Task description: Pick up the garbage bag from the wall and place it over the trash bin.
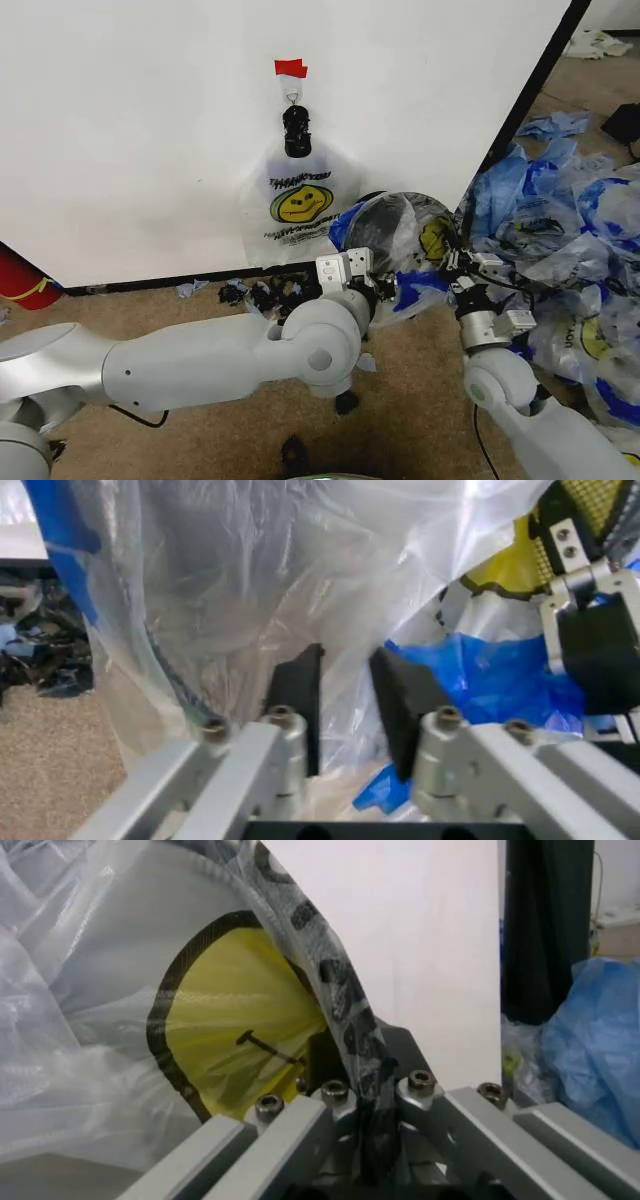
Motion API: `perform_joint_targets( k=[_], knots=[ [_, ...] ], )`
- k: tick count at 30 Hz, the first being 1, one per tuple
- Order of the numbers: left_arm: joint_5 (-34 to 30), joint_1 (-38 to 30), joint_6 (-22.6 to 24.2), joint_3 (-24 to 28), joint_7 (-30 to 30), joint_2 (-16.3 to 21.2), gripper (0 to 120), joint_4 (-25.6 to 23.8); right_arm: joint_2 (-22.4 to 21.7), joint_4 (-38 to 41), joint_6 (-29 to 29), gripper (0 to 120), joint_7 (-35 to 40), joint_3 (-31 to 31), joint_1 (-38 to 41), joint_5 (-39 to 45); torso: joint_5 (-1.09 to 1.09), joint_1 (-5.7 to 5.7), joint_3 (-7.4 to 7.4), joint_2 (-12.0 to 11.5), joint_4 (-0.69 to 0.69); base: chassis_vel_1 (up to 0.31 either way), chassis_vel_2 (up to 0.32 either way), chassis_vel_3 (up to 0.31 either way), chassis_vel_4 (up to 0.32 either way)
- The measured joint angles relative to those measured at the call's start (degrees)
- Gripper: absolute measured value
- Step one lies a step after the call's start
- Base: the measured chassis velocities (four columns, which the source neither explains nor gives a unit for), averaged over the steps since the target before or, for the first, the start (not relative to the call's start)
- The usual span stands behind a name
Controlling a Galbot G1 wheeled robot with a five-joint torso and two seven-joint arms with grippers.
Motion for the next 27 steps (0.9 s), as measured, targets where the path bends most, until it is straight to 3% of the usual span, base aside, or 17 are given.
perform_joint_targets(
  k=[5,7,15,19,21,27],
  knots=[
    [-1.49,0.45,-0.77,-0.99,1.83,-0.32,0,-0.42,0.38,-0.66,-0.06,0,0.08,-0.33,0.52,-0.18,0.0,0.0,0.0,0.0,0.0,0.0,0.0,0.0,0.0],
    [-3.27,0.63,-2.0,-1.98,4.3,-0.67,1,-1.07,0.58,-0.94,-0.06,0,0.07,-0.4,0.56,-0.58,0.01,0.0,0.0,0.0,0.01,0.0,0.0,0.0,0.0],
    [-6.26,-0.18,-5.16,-4.17,7.62,-2.61,26,-1.38,0.96,-1.75,-0.07,0,-0.24,-0.67,0.99,-1.37,0.02,0.0,-0.01,0.0,0.0,0.0,0.0,0.0,0.0],
    [-6.67,-1.06,-5.27,-3.91,6.49,-3.39,44,-1.06,1.25,-1.67,-0.13,0,-0.25,-0.69,1.01,-1.51,0.01,0.0,0.0,0.0,0.0,0.0,0.0,0.0,0.0],
    [-6.72,-1.15,-5.22,-3.77,5.94,-3.59,48,-1.06,1.26,-1.66,-0.14,0,-0.25,-0.69,1.01,-1.56,0.0,0.0,0.0,0.0,0.01,0.0,0.0,0.0,0.0],
    [-5.83,-2.29,-3.08,-2.83,0.28,-2.78,73,-1.55,0.95,-2.1,-0.04,0,-0.5,-0.5,1.01,-1.76,0.0,0.0,0.0,0.0,0.04,0.0,0.0,0.0,0.0]
  ],
)
